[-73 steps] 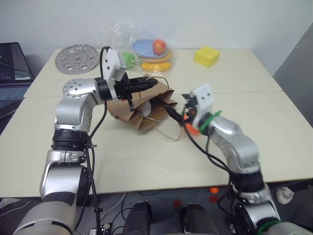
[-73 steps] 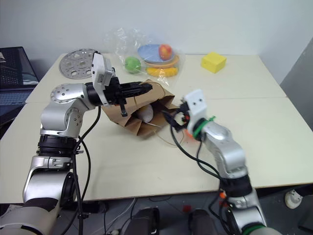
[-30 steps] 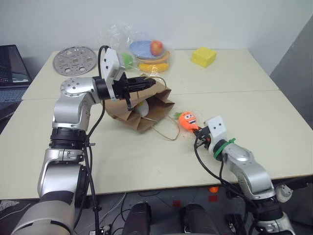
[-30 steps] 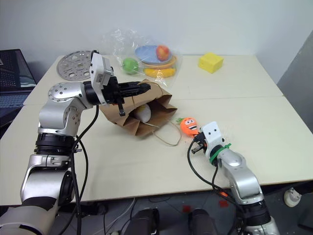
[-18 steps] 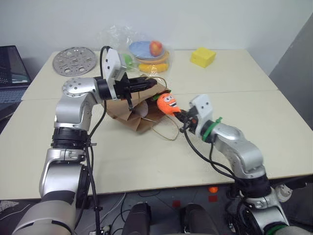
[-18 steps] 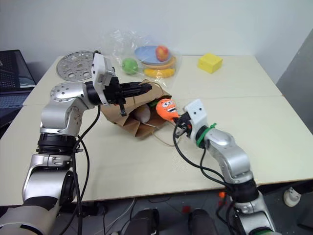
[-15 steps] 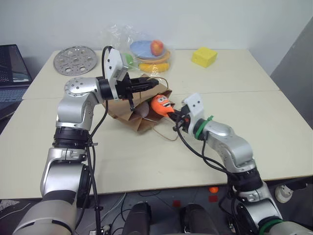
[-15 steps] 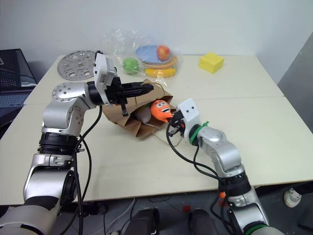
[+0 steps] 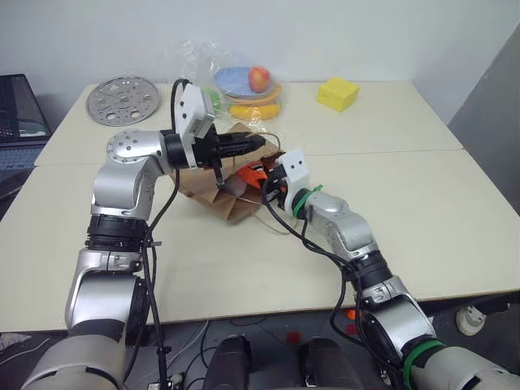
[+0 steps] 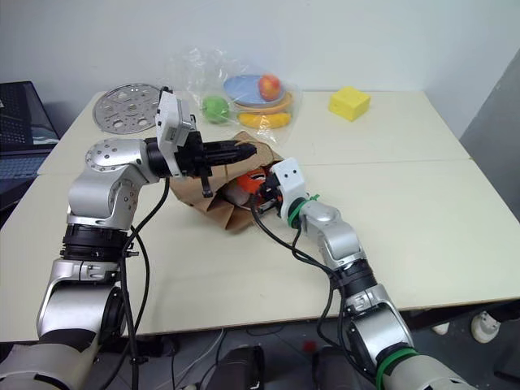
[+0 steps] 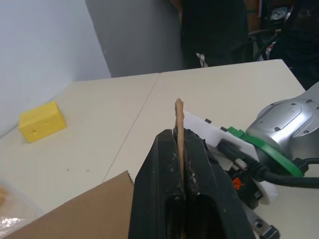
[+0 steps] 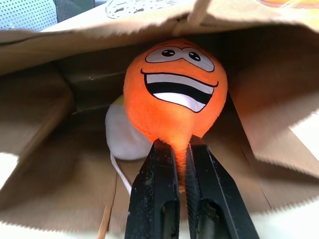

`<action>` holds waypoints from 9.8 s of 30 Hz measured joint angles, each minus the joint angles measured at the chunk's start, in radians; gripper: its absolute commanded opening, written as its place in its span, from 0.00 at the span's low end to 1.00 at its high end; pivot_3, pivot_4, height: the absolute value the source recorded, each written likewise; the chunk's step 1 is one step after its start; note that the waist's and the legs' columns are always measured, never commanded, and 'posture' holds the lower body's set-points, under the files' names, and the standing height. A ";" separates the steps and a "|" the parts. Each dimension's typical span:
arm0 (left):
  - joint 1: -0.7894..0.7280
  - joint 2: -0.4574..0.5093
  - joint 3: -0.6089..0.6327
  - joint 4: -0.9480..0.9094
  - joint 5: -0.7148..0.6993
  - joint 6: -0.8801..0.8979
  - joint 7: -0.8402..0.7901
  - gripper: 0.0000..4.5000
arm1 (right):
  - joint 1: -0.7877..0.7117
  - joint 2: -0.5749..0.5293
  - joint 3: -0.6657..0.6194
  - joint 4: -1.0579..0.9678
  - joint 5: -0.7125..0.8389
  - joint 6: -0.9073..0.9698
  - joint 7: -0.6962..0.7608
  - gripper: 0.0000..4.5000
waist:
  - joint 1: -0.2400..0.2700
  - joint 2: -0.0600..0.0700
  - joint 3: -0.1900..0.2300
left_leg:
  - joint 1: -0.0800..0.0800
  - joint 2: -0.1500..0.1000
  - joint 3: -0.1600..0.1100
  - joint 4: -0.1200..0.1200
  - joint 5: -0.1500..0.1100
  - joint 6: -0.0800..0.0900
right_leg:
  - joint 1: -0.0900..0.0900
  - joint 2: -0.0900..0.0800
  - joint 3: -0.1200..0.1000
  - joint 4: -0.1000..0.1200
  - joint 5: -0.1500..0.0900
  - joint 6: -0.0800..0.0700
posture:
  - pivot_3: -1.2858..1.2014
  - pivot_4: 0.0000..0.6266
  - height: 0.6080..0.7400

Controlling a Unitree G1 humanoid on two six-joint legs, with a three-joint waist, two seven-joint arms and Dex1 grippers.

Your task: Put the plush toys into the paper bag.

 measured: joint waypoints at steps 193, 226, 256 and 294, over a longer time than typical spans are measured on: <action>0.689 -0.365 -0.091 -0.467 0.175 -0.057 0.826 0.96 | 0.190 -0.724 -0.259 -0.960 0.421 0.379 0.273 1.00 | 0.031 0.001 0.001 | 0.006 -0.002 0.003 -0.010 0.003 0.004 | 0.011 -0.014 -0.002 -0.019 0.007 -0.003 | 0.52 0.24 1.00; 0.184 0.013 -0.130 0.008 -0.056 -0.079 -0.158 0.01 | 0.170 -0.978 -0.403 -0.899 0.683 0.569 0.397 1.00 | 0.034 0.001 0.002 | 0.000 -0.001 0.006 -0.013 0.001 0.007 | 0.009 -0.013 -0.003 -0.032 0.008 -0.002 | 0.52 0.24 1.00; -0.120 -0.207 -0.080 0.656 0.137 -0.415 -0.210 0.73 | 0.301 -1.092 -0.554 -0.918 0.882 0.667 0.301 1.00 | 0.030 0.001 0.002 | -0.012 -0.001 0.002 -0.009 0.002 0.007 | 0.000 -0.003 -0.004 -0.030 0.011 0.004 | 0.52 0.24 1.00; -0.220 -0.162 -0.219 0.751 0.058 -0.429 -0.386 0.01 | 0.427 -1.276 -0.791 -0.837 0.895 0.754 0.383 1.00 | 0.029 0.003 0.001 | -0.010 0.001 0.003 0.005 0.002 0.007 | 0.000 -0.003 -0.002 -0.017 0.011 0.003 | 0.52 0.24 1.00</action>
